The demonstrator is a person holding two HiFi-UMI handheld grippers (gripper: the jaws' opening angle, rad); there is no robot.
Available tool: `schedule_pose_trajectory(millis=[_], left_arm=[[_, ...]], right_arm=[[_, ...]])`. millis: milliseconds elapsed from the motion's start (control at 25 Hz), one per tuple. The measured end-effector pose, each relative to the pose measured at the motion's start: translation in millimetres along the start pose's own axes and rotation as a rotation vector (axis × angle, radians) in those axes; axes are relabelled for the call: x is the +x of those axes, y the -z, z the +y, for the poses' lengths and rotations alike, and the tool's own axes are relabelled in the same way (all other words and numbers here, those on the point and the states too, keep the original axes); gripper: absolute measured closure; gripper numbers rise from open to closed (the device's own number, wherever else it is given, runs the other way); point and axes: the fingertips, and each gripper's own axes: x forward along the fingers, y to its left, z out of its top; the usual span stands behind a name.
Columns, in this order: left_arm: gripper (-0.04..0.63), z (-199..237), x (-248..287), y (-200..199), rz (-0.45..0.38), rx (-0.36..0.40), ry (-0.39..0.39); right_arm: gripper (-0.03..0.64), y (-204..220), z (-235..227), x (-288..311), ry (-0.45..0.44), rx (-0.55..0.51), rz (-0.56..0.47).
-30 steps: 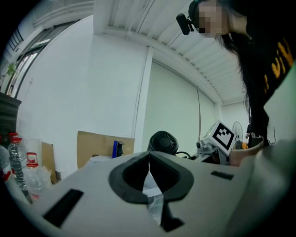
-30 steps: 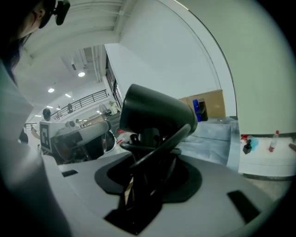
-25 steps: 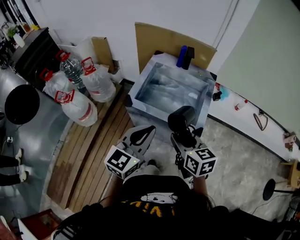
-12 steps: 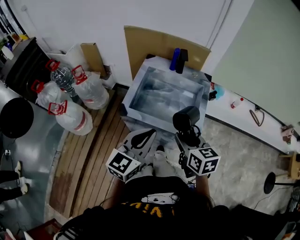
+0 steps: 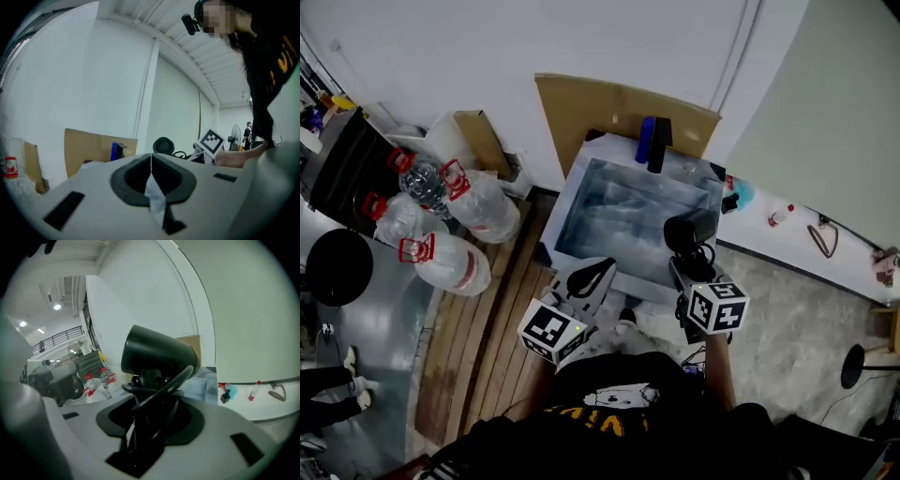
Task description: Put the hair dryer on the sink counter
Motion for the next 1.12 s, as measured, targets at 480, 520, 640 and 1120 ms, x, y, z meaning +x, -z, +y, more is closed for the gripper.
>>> schedule_pose_trajectory(millis=[480,520,640,1120], left_arm=[[0.586,35.9,78.4,-6.0,0.073,0.024,0.025],[0.586,38.5,83.8,-5.0,0.079,0.024,0.023],[0.586,45.5,96.5,-4.1,0.095,0.021,0.014],[0.586,63.3,136.0,-7.8,0.112,0.022,0.013]], right_arm=[[0.453,-40.4,-157.5,86.8,0.187,0.063,0.053],[0.453,-42.2,-170.2,96.5,0.200,0.079,0.055],[0.453,-46.6,-202.4,123.3,0.243,0.135,0.057],[0.453,-47.1,-286.4,202.0,0.369,0.307,0.123]])
